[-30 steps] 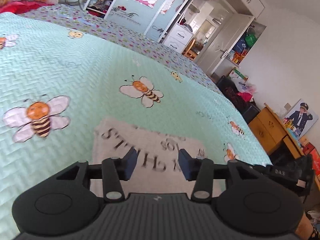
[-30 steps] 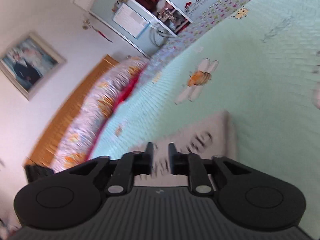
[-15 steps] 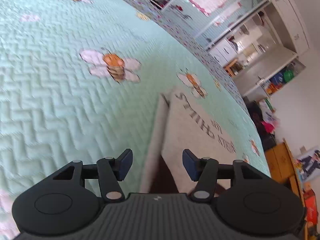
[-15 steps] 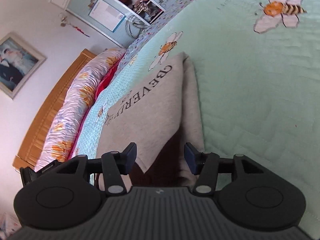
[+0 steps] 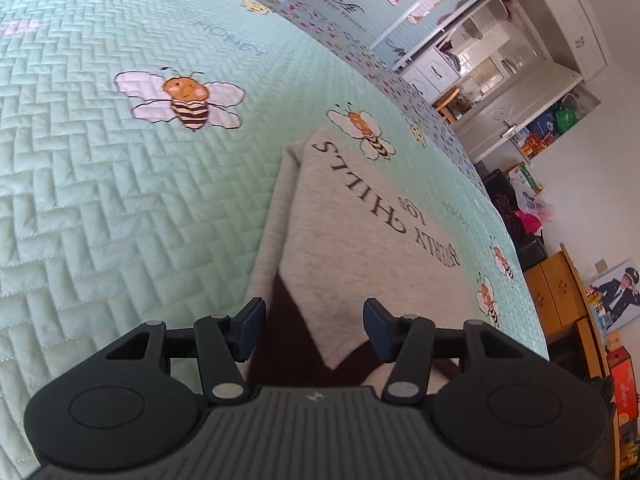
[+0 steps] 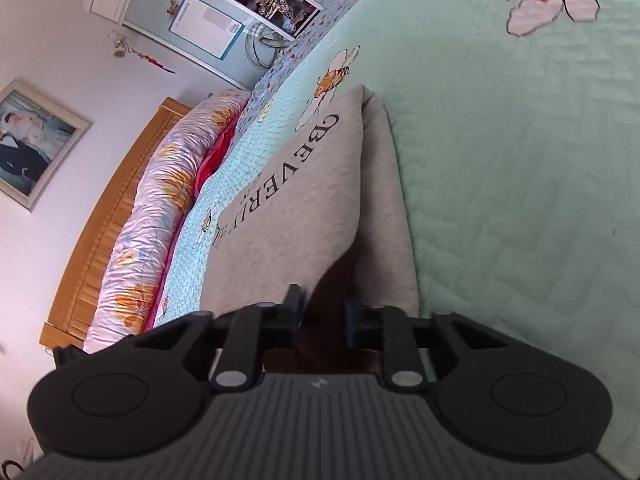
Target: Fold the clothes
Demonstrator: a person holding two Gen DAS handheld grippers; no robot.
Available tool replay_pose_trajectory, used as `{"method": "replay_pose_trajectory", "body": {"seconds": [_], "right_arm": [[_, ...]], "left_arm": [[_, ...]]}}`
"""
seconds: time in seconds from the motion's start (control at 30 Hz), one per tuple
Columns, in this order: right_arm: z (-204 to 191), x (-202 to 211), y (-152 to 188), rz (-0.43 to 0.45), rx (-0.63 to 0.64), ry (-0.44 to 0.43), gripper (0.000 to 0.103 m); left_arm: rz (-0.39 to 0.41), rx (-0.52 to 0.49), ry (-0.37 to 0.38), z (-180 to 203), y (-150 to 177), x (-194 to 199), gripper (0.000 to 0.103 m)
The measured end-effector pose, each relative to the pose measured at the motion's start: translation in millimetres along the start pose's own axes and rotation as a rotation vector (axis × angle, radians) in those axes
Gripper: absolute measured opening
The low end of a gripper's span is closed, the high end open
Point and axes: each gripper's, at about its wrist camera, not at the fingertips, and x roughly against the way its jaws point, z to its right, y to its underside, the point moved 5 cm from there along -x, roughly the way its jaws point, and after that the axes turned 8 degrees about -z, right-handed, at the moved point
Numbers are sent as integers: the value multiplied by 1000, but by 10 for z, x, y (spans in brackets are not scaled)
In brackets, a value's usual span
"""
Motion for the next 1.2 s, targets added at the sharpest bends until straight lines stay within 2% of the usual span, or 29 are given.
{"method": "replay_pose_trajectory", "body": {"seconds": [0.2, 0.33, 0.4, 0.57, 0.7, 0.77, 0.83, 0.97, 1.03, 1.07, 1.13, 1.17, 1.2], "right_arm": [[-224, 162, -167, 50, 100, 3, 18], [62, 40, -162, 11, 87, 114, 18], [246, 47, -105, 20, 38, 87, 18], [326, 20, -65, 31, 6, 48, 18], [390, 53, -55, 31, -71, -8, 20], [411, 77, -48, 34, -98, -26, 22], [372, 92, -23, 36, -83, -18, 25], [177, 81, 22, 34, 14, 26, 26], [132, 72, 20, 32, 42, 44, 27], [134, 69, 15, 31, 43, 46, 27], [142, 66, 10, 30, 51, 52, 27], [137, 71, 8, 30, 49, 47, 26], [122, 80, 2, 32, 45, 32, 26]], "left_arm": [[5, -76, 1, 242, -4, -31, 57], [-52, -76, -4, 225, 69, -192, 57], [-47, -69, -11, 169, 92, -206, 57], [-41, -35, -31, 66, 58, -186, 57], [20, -8, -17, 27, 7, -19, 58], [41, -7, -35, 5, -14, 49, 58], [41, -3, -38, -24, -19, 71, 62], [-15, 8, -43, -45, 51, -9, 63], [-5, -19, -35, 33, 64, -1, 63], [-1, -63, -50, 97, 62, -14, 63], [4, -155, -86, 227, 55, -45, 55], [-8, -175, -133, 236, 50, -100, 28], [-20, -175, -167, 222, 38, -152, 20]]}}
